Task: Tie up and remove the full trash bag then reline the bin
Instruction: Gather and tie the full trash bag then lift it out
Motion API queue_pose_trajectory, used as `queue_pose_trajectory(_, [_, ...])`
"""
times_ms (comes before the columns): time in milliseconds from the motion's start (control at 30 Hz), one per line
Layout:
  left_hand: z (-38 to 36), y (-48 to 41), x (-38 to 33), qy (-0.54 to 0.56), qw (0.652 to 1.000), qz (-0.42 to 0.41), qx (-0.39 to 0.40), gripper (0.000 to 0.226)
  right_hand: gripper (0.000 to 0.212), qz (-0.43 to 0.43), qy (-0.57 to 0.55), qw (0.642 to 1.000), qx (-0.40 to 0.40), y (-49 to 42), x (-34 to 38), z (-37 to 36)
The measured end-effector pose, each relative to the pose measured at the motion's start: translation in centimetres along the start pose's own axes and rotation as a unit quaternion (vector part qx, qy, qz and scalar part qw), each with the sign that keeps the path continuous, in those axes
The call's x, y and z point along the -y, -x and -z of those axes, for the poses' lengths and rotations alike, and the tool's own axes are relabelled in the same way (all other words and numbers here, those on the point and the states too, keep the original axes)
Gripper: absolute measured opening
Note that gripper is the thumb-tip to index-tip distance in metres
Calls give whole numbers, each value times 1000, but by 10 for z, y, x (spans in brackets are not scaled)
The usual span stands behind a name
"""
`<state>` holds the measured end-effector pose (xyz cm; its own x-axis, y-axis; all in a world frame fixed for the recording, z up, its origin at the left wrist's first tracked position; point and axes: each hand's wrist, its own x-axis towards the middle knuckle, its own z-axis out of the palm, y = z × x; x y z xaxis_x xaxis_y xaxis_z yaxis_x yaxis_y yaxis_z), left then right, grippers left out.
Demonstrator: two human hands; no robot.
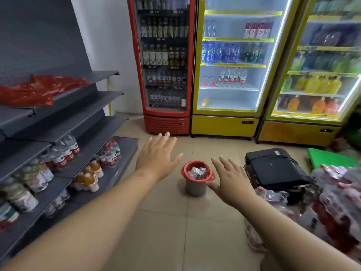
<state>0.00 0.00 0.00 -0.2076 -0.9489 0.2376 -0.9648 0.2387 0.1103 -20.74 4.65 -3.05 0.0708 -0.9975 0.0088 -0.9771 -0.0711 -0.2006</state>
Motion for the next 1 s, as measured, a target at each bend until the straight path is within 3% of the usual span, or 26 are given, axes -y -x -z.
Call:
queue_pose_trajectory(233, [-55,-62,23,-43,998,9,33,69,69,-52,9,999,8,-87,-11,-28])
queue_pose_trajectory(667, [-117,-259,82,-51,997,-19,54,68,69,-86,17,996,23,-300,-16,-44])
queue_pose_trajectory(1000, [-175,-362,75,-20,995,-10,93,67,68,-117,1,992,56,-406,-66,-59])
